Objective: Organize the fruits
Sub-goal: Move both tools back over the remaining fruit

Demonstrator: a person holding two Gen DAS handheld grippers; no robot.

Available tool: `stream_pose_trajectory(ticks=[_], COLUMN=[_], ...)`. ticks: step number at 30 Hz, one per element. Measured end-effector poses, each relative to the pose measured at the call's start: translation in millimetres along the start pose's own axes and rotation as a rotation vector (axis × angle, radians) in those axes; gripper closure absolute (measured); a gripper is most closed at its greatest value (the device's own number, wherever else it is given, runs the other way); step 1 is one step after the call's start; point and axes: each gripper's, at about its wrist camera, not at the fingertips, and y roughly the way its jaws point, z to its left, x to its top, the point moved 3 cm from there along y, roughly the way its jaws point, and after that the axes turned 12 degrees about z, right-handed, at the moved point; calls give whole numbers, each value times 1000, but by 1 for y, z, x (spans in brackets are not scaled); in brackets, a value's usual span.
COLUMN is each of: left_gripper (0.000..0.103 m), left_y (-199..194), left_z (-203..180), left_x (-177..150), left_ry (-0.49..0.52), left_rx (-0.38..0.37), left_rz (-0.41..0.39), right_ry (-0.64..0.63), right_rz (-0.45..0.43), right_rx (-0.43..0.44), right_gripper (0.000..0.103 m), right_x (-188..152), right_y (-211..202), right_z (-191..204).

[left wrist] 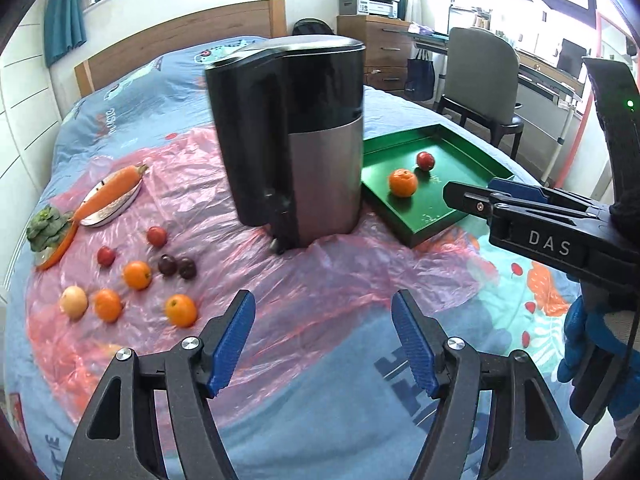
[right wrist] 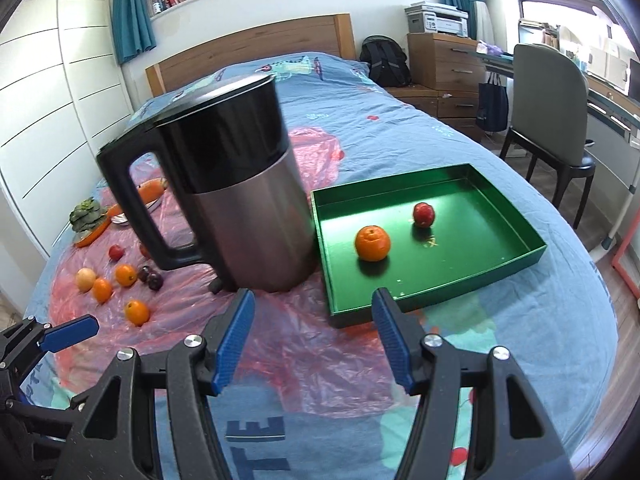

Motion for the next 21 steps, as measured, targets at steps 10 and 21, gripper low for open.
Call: stream_pose_trajectory(ticks=[10,21], left_gripper=[38,38], left_y=[2,28], left_z=[73,164], left_x=[-40,-70], left_ry=[-131,-301], left_rx=[73,125], left_rz=[8,42], right_ry=[-142,-250], right_rz=[44,114], right_rx=[92,178], right_gripper=[0,0], right_x=[-16,-28], right_y=[15,57], right_z=[83,154])
